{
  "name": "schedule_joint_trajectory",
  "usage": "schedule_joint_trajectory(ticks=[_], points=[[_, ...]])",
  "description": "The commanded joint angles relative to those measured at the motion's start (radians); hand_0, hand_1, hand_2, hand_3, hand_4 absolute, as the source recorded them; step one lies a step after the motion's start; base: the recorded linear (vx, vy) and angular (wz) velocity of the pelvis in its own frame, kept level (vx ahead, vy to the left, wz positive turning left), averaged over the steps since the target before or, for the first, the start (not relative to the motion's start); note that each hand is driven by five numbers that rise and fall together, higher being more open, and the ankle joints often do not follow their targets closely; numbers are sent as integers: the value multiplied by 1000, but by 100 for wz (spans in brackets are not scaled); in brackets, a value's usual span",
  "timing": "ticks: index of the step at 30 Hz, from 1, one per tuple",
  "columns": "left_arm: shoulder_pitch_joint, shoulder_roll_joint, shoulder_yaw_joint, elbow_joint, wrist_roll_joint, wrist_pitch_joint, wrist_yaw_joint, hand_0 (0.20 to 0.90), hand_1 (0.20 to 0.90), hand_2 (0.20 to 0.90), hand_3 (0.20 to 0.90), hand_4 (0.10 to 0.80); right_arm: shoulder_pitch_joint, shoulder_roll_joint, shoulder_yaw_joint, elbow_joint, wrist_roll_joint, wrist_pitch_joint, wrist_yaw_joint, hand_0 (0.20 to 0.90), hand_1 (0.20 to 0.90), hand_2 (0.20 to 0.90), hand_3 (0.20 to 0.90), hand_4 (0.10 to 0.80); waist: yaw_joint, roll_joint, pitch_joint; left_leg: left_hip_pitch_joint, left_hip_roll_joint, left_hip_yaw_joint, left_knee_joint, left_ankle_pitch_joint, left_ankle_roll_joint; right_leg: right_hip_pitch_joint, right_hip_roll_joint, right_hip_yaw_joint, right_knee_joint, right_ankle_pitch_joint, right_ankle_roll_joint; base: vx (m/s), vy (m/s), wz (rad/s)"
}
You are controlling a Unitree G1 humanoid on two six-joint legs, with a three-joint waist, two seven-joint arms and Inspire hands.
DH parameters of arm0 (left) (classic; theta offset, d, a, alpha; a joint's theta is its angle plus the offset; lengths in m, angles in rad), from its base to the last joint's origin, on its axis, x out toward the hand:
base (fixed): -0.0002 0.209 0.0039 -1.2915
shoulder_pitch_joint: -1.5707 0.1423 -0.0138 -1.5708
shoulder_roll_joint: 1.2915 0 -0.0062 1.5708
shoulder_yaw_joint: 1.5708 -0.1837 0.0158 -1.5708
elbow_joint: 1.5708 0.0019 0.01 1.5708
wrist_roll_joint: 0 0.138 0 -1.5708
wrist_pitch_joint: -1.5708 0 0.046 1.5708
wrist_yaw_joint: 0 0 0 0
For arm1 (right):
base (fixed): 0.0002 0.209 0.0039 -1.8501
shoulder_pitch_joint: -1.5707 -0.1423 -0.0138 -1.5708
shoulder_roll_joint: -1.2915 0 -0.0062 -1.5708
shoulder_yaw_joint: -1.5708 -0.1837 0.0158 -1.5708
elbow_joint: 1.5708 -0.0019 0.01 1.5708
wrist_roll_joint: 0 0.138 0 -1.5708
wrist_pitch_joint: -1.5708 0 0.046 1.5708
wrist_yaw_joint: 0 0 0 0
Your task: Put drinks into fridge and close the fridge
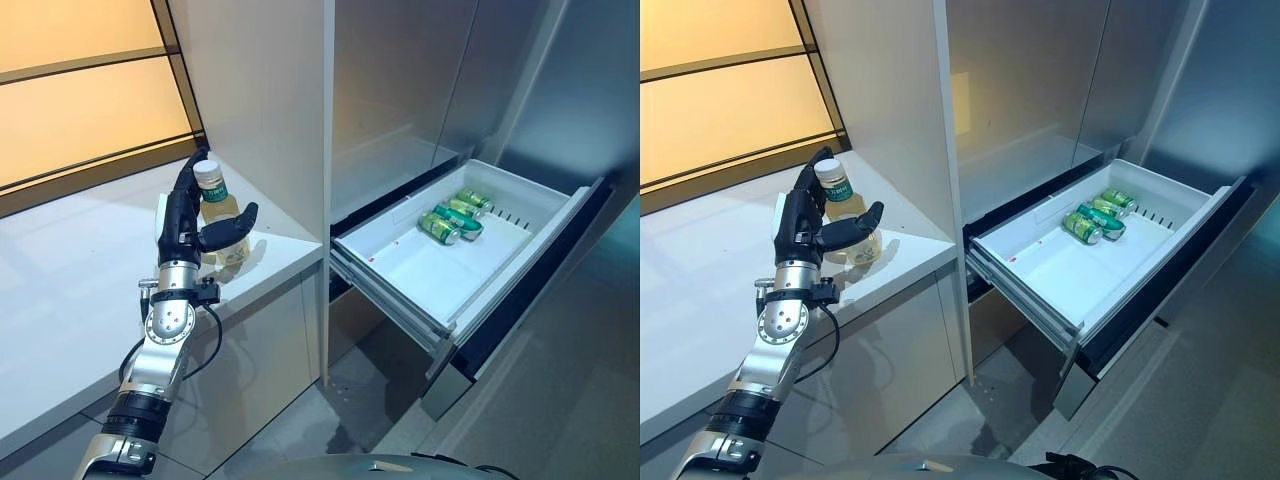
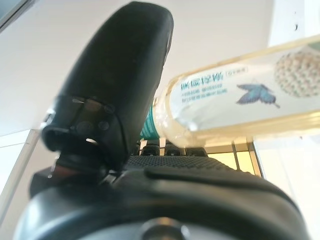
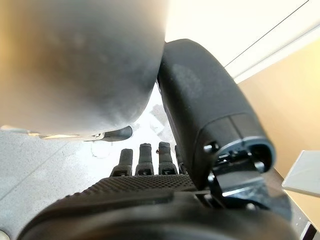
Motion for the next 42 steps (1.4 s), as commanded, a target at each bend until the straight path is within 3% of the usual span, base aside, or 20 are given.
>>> schedule_joint_trajectory(ticks=[1,20,31,42], points=[[-187,33,7,15,8,-54,7,900,900,900,900,800,-18,23,30,59,-36,0,33,900,900,900,900,800,-10,10,-18,35,-32,-33,9,-119,37,-47,-1,-37,67,1,32,0,0,0],[-187,24,3,109,39,-50,71,900,900,900,900,800,-17,15,24,60,-46,3,39,900,900,900,900,800,-19,8,-17,38,-34,-23,14,-123,40,-51,-4,-29,79,-3,34,1,0,0],[-186,-7,27,55,-74,-123,52,900,900,900,900,800,-15,20,26,66,-47,-3,39,900,900,900,900,800,-16,5,-18,38,-34,-30,15,-124,40,-51,-3,-29,85,-7,31,0,0,0],[-184,-16,28,37,-76,-116,58,900,900,900,900,800,-14,20,24,72,-51,-6,40,900,900,900,900,800,-16,4,-21,40,-33,-34,15,-125,40,-50,-1,-29,86,-11,29,0,0,0]])
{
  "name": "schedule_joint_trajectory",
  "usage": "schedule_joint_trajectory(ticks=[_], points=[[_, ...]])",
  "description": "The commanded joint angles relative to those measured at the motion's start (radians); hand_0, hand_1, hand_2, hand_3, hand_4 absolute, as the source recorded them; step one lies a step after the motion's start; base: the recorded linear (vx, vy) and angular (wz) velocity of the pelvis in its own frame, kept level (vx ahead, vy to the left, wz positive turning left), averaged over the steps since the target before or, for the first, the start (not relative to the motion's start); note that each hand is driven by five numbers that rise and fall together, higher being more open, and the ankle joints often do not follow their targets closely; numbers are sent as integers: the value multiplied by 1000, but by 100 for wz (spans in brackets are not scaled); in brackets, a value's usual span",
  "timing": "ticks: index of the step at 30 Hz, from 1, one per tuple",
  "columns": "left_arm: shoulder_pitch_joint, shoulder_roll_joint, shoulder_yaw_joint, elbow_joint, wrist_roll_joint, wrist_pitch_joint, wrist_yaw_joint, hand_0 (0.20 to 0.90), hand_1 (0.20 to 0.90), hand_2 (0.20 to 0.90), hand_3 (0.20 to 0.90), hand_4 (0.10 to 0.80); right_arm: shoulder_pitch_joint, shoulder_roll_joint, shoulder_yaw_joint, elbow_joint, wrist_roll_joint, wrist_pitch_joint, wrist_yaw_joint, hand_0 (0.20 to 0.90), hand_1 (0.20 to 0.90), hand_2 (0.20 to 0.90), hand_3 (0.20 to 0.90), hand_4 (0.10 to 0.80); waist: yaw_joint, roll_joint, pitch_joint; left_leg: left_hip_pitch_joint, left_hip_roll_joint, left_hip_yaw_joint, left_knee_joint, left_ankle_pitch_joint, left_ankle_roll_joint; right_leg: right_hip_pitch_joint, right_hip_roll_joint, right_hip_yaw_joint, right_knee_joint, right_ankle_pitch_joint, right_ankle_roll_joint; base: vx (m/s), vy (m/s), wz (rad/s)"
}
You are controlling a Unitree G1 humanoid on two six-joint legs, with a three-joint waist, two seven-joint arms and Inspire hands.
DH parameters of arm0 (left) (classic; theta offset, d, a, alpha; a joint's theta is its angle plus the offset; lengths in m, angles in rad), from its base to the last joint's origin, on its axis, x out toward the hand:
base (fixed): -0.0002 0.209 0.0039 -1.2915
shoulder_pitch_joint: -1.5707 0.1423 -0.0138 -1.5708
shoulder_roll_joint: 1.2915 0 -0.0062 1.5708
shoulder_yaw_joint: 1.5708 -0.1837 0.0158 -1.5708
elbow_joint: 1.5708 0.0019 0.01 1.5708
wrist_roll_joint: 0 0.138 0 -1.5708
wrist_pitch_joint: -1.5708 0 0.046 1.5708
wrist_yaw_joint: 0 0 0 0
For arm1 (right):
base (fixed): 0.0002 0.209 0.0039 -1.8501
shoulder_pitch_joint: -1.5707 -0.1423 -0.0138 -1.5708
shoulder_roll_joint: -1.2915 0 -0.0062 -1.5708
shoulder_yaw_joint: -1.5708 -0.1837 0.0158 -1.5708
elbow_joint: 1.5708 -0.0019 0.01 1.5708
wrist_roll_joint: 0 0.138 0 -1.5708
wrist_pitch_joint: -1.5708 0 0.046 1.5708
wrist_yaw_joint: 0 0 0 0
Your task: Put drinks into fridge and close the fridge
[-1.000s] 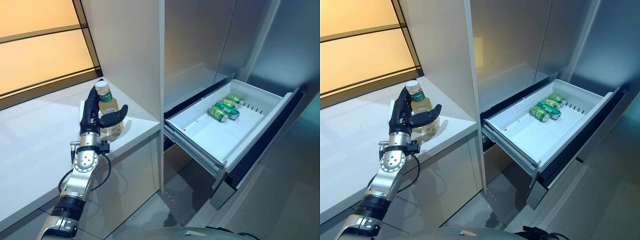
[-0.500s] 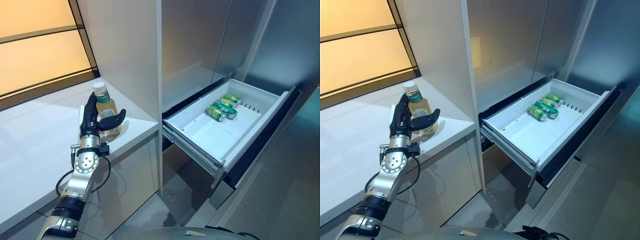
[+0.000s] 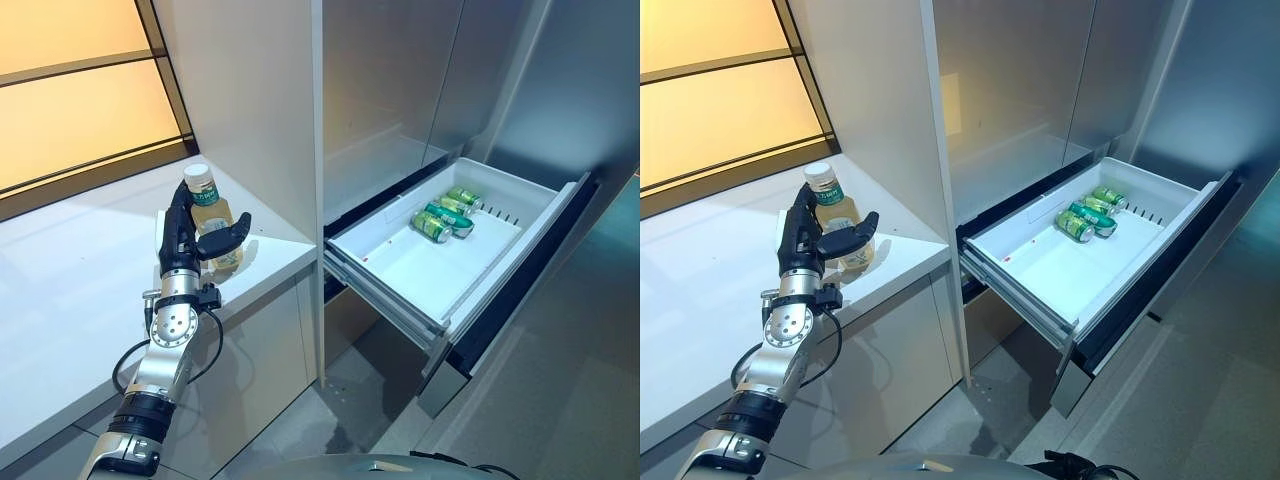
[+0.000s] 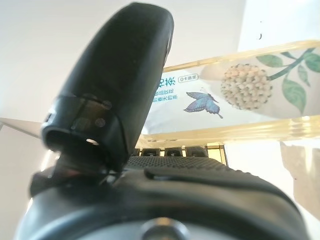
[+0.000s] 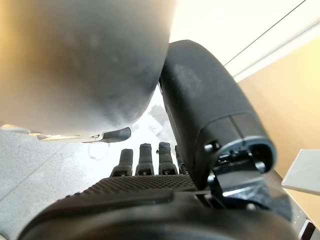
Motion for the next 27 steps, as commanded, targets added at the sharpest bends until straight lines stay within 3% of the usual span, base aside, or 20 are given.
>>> schedule_joint_trajectory(ticks=[1,4,5,6,8,21,27], points=[[-176,0,45,-58,-10,-116,10,900,900,900,900,800,-10,19,25,67,-31,0,30,900,900,900,900,800,-4,4,-21,32,-33,-48,15,-119,38,-51,-1,-48,85,-11,29,0,0,0],[-176,2,43,-55,-1,-109,9,900,900,900,900,800,-9,20,25,67,-30,-1,29,900,900,900,900,800,-4,4,-20,32,-32,-48,15,-119,38,-50,-1,-48,85,-11,29,0,0,0],[-177,3,42,-56,7,-104,9,691,691,691,656,556,-8,21,26,67,-28,-1,28,900,900,900,900,800,-4,4,-20,32,-32,-48,16,-119,38,-50,-1,-48,85,-12,29,0,0,0],[-177,6,40,-56,12,-101,10,540,540,540,480,380,-8,21,25,68,-28,-3,28,900,900,900,900,800,-4,4,-21,32,-32,-48,16,-119,38,-49,-1,-48,84,-11,29,0,0,0],[-178,10,38,-55,17,-99,11,300,300,300,200,100,-8,21,26,68,-28,-3,27,900,900,900,900,800,-4,5,-20,32,-32,-48,15,-118,37,-50,-1,-47,84,-11,29,0,0,0],[-183,21,33,-61,23,-110,8,300,300,300,200,100,-15,19,35,63,-32,-22,39,900,900,900,900,800,-2,7,-20,31,-32,-52,16,-117,35,-49,0,-48,80,-9,29,0,0,0],[-179,17,34,-150,-32,-108,-49,300,300,300,200,100,-27,21,110,-55,-59,-98,64,900,900,900,900,800,5,5,-15,26,-32,-61,15,-112,33,-48,-2,-53,75,-4,29,-6,-3,0]])
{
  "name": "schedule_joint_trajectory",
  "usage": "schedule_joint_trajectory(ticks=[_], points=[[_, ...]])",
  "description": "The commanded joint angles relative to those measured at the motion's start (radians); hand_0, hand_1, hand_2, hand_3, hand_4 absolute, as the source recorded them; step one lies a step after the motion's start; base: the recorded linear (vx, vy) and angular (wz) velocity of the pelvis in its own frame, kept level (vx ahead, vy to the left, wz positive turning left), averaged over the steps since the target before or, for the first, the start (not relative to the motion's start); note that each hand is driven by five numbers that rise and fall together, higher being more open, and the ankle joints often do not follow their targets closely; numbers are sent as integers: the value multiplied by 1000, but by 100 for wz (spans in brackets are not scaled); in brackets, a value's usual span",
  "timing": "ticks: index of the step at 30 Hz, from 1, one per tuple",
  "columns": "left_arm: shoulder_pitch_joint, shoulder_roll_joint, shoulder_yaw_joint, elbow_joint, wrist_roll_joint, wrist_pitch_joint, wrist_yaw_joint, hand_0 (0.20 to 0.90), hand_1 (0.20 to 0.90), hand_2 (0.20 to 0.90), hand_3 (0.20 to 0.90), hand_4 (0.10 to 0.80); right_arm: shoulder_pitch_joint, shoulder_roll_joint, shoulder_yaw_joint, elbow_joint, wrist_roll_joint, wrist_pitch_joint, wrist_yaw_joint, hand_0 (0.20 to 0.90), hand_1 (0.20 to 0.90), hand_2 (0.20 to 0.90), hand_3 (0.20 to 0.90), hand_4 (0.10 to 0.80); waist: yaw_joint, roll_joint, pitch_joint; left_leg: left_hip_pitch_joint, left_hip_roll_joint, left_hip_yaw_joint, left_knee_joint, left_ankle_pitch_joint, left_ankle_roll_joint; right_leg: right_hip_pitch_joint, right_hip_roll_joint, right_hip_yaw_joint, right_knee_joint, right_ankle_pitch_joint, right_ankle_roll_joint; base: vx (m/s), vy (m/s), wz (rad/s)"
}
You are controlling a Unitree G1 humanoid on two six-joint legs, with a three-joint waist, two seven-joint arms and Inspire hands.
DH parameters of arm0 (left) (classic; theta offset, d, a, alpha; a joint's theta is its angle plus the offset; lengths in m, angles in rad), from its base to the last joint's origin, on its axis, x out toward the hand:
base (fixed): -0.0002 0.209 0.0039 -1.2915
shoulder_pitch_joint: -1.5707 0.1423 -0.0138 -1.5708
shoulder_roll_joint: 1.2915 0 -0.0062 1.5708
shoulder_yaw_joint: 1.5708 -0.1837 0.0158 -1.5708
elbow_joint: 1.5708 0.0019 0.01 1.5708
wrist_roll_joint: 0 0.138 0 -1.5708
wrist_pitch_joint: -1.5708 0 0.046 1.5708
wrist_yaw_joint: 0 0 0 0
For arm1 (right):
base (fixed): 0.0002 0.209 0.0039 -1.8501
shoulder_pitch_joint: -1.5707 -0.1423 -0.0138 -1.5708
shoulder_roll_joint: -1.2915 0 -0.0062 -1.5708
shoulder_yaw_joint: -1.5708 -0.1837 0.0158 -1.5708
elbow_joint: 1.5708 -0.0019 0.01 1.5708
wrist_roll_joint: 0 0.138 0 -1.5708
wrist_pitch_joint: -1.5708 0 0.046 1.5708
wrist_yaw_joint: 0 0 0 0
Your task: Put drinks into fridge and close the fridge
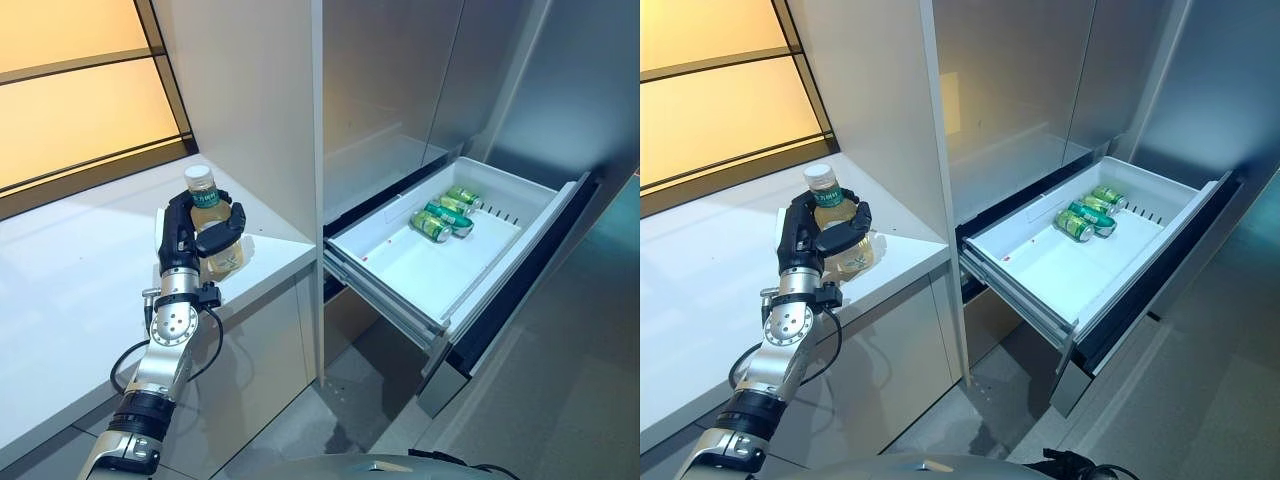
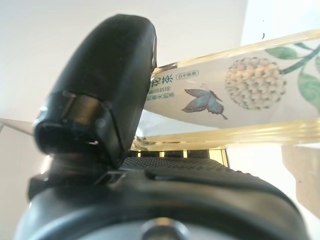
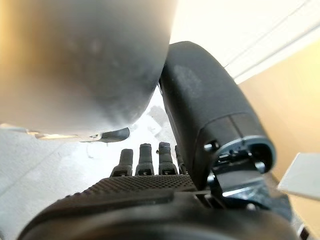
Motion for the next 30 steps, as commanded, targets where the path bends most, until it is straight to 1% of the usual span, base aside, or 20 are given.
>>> schedule_joint_trajectory(ticks=[1,2,4,5,6,7,8,9,11,15,18,19,21,22,23,25,27,28,30], points=[[-170,13,30,-164,-45,-106,-57,300,300,300,200,100,-29,23,92,-93,-39,-59,56,900,900,900,900,800,5,6,-18,24,-33,-63,15,-108,33,-49,-2,-56,78,-3,28,-42,-23,0],[-168,12,27,-175,-57,-110,-69,300,300,300,200,100,-30,22,107,-125,-49,-69,61,900,900,900,900,800,6,6,-17,23,-33,-64,14,-107,33,-49,-2,-57,77,-2,28,-51,-27,1],[-161,3,15,-246,-85,-103,-116,300,300,300,200,100,-35,19,163,-291,-77,-79,75,900,900,900,900,800,11,3,-13,17,-32,-69,13,-102,31,-51,-4,-64,72,2,29,-55,-27,2],[-159,2,16,-251,-90,-104,-124,300,300,300,200,100,-33,17,166,-301,-85,-88,83,900,900,900,900,800,10,3,-13,17,-32,-70,12,-102,31,-50,-5,-65,71,2,29,-60,-21,1],[-157,-3,6,-285,-106,-108,-154,300,300,300,200,100,-36,15,197,-397,-84,-80,108,900,900,900,900,800,12,3,-10,14,-32,-72,11,-98,30,-51,-6,-68,66,6,29,-61,-17,2],[-154,-6,1,-301,-125,-115,-185,300,300,300,200,100,-37,14,209,-451,-76,-75,129,900,900,900,900,800,13,3,-9,12,-32,-74,10,-96,29,-52,-6,-69,63,8,29,-62,-16,3],[-154,-6,0,-303,-130,-118,-193,300,300,300,200,100,-37,13,210,-458,-77,-80,137,900,900,900,900,800,13,3,-9,11,-32,-75,9,-95,29,-52,-6,-70,62,8,30,-50,-14,5],[-154,-10,-6,-320,-136,-119,-209,300,300,300,200,100,-37,11,221,-508,-62,-72,151,900,900,900,900,800,14,2,-8,9,-33,-77,9,-94,28,-52,-7,-71,59,10,30,-46,-17,6],[-152,-11,-17,-349,-161,-120,-245,300,300,300,200,100,-36,12,232,-598,-24,-29,174,900,900,900,900,800,16,0,-4,9,-33,-80,8,-91,26,-50,-8,-74,54,13,31,-49,-22,5],[-147,-18,-40,-404,-210,-126,-319,300,300,300,200,100,-47,11,246,-747,121,52,247,900,900,900,900,800,20,-4,1,9,-34,-86,7,-87,23,-45,-8,-78,46,18,31,-35,-17,3],[-143,-19,-45,-435,-251,-119,-370,300,300,300,200,100,-52,9,237,-843,196,78,279,900,900,900,900,800,22,-5,3,8,-33,-88,7,-83,21,-43,-7,-80,43,19,32,-10,-5,0],[-142,-16,-46,-443,-288,-112,-398,300,300,300,200,100,-56,4,231,-897,242,89,280,900,900,900,900,800,22,-5,4,7,-33,-87,7,-82,21,-43,-7,-80,43,20,33,0,0,0],[-133,-22,-47,-460,-370,-79,-460,300,300,300,200,100,-65,-3,213,-1009,297,112,296,900,900,900,900,800,20,-6,7,5,-32,-87,7,-79,21,-46,-5,-77,43,21,33,-42,-24,0],[-126,-23,-49,-464,-439,-54,-504,300,300,300,200,100,-74,-16,201,-1076,323,104,306,900,900,900,900,800,18,-6,8,4,-32,-85,7,-78,21,-48,-4,-74,43,22,33,-39,-18,0],[-124,-23,-50,-469,-469,-39,-521,300,300,300,200,100,-84,-24,192,-1120,335,118,305,900,900,900,900,800,17,-6,9,3,-32,-84,7,-78,21,-48,-4,-73,43,23,34,-37,-17,0],[-115,-17,-55,-487,-610,37,-620,300,300,300,200,100,-127,-65,151,-1278,383,111,301,900,900,900,900,800,12,-6,11,2,-31,-79,7,-77,20,-51,-3,-68,45,22,36,-35,-14,-1],[-113,-15,-58,-495,-666,70,-661,300,300,300,200,100,-161,-87,121,-1361,432,142,293,900,900,900,900,800,8,-6,12,1,-29,-73,8,-77,19,-55,-3,-64,48,22,38,-29,-7,-3],[-116,-9,-58,-498,-697,91,-689,300,300,300,200,100,-185,-104,99,-1396,452,142,292,900,900,900,900,800,6,-6,11,2,-29,-70,9,-79,18,-55,-3,-61,48,22,39,-15,-4,-4],[-126,1,-63,-505,-731,118,-712,300,300,300,200,100,-227,-138,66,-1436,507,165,273,900,900,900,900,800,2,-8,9,2,-29,-67,9,-80,18,-56,-2,-58,48,23,40,-11,-6,-4]])
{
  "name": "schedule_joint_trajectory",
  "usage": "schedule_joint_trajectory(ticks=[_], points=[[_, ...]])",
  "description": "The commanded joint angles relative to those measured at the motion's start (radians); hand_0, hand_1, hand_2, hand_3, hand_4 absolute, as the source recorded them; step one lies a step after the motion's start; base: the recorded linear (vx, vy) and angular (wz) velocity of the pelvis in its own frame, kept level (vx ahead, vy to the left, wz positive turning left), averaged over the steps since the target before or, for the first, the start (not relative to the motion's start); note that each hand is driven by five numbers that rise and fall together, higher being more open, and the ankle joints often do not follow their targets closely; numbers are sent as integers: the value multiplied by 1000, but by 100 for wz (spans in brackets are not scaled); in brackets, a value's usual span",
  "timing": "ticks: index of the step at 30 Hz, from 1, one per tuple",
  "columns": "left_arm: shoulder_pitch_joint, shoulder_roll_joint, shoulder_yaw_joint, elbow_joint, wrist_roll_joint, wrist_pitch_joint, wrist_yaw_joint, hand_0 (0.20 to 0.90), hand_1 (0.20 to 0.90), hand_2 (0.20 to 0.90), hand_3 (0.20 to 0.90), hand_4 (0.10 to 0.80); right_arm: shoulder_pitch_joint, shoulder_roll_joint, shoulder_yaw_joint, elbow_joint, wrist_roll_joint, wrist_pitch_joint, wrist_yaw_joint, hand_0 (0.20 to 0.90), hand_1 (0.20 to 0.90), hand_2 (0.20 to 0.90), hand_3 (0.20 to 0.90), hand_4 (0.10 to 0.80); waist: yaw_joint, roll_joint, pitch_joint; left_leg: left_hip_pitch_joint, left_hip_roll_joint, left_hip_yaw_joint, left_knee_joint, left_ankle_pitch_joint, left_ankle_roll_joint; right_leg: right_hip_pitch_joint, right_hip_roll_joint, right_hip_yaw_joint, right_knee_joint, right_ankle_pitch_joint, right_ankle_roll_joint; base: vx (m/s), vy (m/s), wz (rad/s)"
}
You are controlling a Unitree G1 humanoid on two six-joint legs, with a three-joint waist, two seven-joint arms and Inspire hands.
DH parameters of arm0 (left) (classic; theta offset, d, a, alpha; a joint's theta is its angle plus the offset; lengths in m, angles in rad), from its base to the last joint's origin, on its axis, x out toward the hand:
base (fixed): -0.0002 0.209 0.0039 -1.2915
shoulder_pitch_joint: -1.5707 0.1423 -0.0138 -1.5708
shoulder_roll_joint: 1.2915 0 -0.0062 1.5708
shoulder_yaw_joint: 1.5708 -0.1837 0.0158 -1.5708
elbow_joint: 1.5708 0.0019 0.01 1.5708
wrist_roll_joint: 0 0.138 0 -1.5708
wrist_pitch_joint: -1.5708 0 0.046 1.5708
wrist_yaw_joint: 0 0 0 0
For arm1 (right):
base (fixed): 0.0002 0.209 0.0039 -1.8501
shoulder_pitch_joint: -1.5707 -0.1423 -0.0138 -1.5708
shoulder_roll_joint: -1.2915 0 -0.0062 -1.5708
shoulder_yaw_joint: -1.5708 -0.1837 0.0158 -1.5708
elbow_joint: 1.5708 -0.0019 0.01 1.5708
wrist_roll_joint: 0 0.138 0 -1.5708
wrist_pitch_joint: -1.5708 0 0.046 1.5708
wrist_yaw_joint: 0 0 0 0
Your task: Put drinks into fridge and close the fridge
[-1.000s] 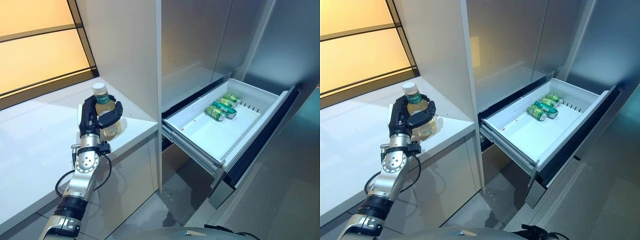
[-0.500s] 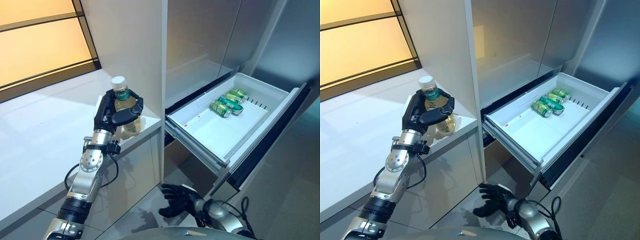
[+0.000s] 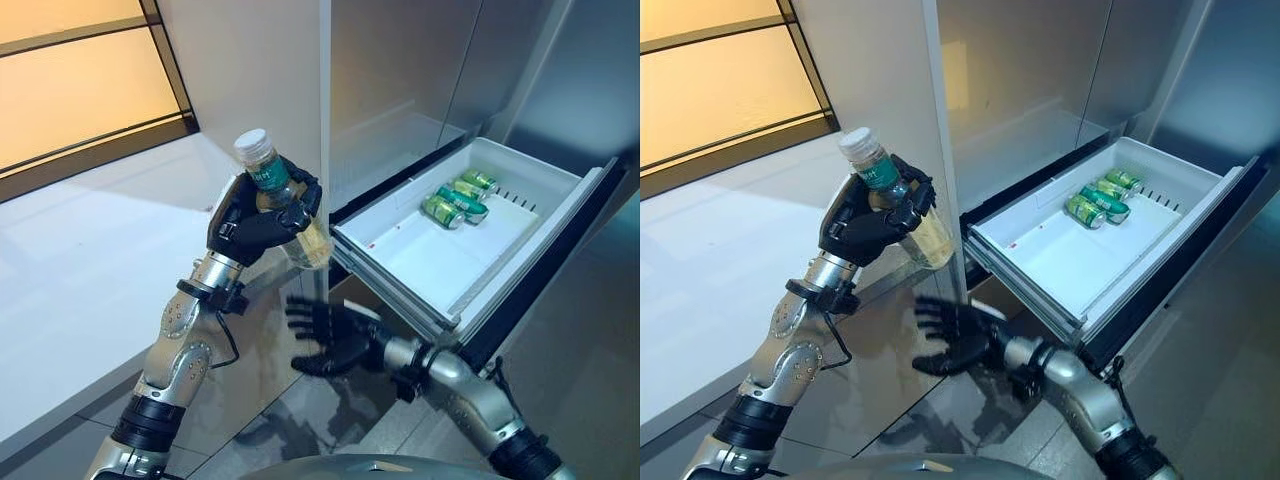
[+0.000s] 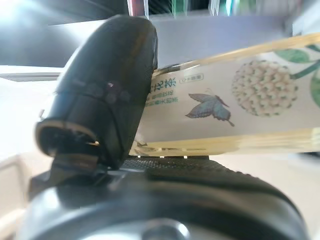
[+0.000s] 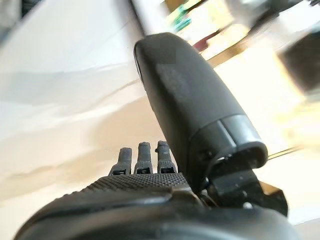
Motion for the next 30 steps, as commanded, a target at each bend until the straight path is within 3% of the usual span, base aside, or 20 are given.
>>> schedule_joint_trajectory(ticks=[1,11,21,25,30], points=[[-153,18,21,-110,-165,-48,-94,300,300,300,200,100,-169,20,-103,-151,178,-19,-9,900,900,900,900,800,-11,-14,-51,23,-27,-55,3,-83,19,-37,-3,-40,43,22,41,0,0,0],[-158,87,-16,-176,-133,29,-163,300,300,300,200,100,-182,-66,-151,-233,344,77,-36,900,900,900,900,800,-21,-23,-62,26,-23,-41,1,-85,23,-35,-1,-31,35,30,43,-10,-4,0],[-201,158,-67,-146,-10,3,-97,300,300,300,200,100,-241,-129,-143,-274,429,108,-42,900,900,900,900,800,-26,-30,-62,23,-21,-32,1,-83,20,-38,-1,-33,30,38,47,0,0,0],[-220,194,-84,-133,78,-32,-39,300,300,300,200,100,-270,-161,-128,-291,409,114,-38,900,900,900,900,800,-28,-31,-61,20,-20,-28,1,-81,20,-40,-2,-33,27,42,49,4,0,-1],[-226,213,-88,-108,98,-21,-19,300,300,300,200,100,-288,-197,-133,-303,393,101,-17,900,900,900,900,800,-31,-33,-66,17,-18,-20,1,-79,17,-45,-3,-31,25,46,51,-9,-5,-6]])
